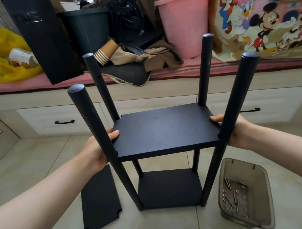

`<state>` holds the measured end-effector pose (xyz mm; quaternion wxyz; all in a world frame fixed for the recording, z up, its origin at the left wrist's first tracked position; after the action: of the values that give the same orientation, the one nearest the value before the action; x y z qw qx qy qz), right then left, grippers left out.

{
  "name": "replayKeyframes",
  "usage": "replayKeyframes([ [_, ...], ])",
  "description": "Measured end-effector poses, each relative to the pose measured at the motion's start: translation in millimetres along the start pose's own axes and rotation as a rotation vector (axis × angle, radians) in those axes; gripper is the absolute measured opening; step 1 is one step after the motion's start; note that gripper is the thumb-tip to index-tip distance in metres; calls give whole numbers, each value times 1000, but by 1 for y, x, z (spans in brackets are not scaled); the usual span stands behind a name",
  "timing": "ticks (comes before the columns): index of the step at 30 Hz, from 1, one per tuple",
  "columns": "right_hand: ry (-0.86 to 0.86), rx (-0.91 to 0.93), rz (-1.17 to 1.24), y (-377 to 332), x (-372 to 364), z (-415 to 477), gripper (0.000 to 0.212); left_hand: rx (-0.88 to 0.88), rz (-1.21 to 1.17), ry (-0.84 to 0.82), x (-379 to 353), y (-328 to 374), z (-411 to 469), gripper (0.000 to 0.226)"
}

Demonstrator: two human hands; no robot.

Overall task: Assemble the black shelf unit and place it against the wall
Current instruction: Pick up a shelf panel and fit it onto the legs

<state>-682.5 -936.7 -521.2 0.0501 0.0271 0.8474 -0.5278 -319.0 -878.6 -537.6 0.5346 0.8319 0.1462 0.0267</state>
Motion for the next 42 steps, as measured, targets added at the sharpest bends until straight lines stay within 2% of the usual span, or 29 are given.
replayKeyframes([
  [5, -14, -29, 6, 8, 3, 5, 11, 13, 37, -4, 1, -8, 0, 32],
  [16, -76, -94, -117, 17, 6, 8, 43, 41, 157, -22, 2, -21, -4, 28],
  [21, -64, -93, -117, 22, 4, 10, 37, 14, 243, 40, 1, -32, -6, 26],
  [26, -2, -110, -129, 22, 1, 8, 37, 63, 292, 100, 7, -39, -7, 44],
  [30, 39, -114, -88, 24, -6, 5, 25, 25, 261, 194, 9, -38, -7, 15],
  [33, 107, -89, -100, 26, -12, -1, 1, -4, 248, 270, 14, -34, -5, 18],
  [35, 166, -74, -94, 28, -19, -7, 15, -11, 215, 289, 14, -32, -6, 21],
  [37, 219, -36, -82, 32, -29, -9, 15, -22, 184, 309, 10, -28, -8, 29],
  [39, 266, 0, -40, 39, -39, -10, 15, 2, 137, 291, 1, -26, -12, 36],
  [42, 328, 23, -5, 52, -50, -7, 9, 70, 119, 139, -28, -26, -20, 30],
])
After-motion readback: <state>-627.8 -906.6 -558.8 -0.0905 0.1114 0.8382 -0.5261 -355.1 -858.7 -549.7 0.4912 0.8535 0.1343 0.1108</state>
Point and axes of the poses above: each hand's wrist, its own z-axis towards the middle knuckle, its own x-axis out of the back of the hand, y = z × x, the point moved 3 cm from there along z, towards the middle knuckle, and after that the axes turned 3 degrees about x, right-handed, at the moved point
